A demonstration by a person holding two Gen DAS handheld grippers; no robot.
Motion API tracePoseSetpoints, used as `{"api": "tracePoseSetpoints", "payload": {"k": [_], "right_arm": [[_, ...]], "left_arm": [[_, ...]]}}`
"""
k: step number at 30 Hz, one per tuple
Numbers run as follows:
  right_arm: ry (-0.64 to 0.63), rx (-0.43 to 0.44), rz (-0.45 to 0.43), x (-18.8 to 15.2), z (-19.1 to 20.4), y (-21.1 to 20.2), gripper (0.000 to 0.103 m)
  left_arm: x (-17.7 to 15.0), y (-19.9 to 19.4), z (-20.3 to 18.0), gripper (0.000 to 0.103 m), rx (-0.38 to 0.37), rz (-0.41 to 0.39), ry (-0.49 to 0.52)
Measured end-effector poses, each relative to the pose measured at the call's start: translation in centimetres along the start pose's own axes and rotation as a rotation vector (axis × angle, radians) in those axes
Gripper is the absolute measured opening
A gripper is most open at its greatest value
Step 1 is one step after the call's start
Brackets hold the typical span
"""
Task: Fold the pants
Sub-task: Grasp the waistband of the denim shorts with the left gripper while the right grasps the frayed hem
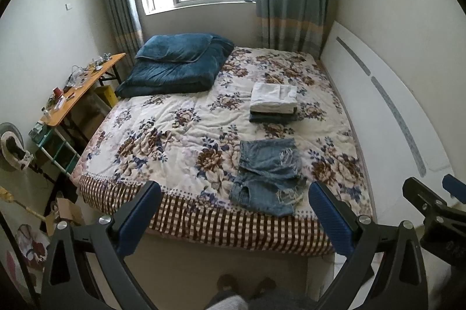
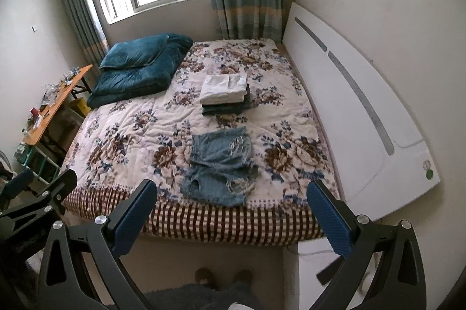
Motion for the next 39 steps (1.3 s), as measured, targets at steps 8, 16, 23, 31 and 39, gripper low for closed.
{"api": "tracePoseSetpoints", "payload": {"k": [8, 16, 23, 31, 39], "right_arm": [[-0.017, -0.005, 0.003, 4.1, -1.0, 12.0, 0.103], [0.008, -0.016, 0.146, 6.9, -1.2, 29.5, 0.103], [0.052, -0.037, 0.334, 6.8, -0.9, 47.6, 0.103], [0.08, 0.019, 0.534, 3.5, -2.3, 69.7, 0.103], [0.075, 0.06, 0.716, -2.3, -5.1, 88.5, 0.103]], "left_arm": [[3.5, 9.6, 0.2, 0.103, 0.072, 0.032, -0.028], [6.4, 25.6, -0.5, 0.103, 0.032, 0.193, 0.03], [7.3, 43.2, 0.2, 0.103, -0.047, 0.429, 0.007], [2.6, 63.9, -0.7, 0.097, -0.106, 0.675, -0.036], [-4.5, 77.6, -3.9, 0.089, -0.209, 0.844, -0.1]]}}
Point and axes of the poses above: each gripper's, at about its wrist camera, not at the fingertips, and y roughly the way its jaws point, z to its left, x to its top, the point moved 9 cm from there along y, roughly the way its jaws point, and after that the axes turned 1 degree about -z, right-handed, at the moved point
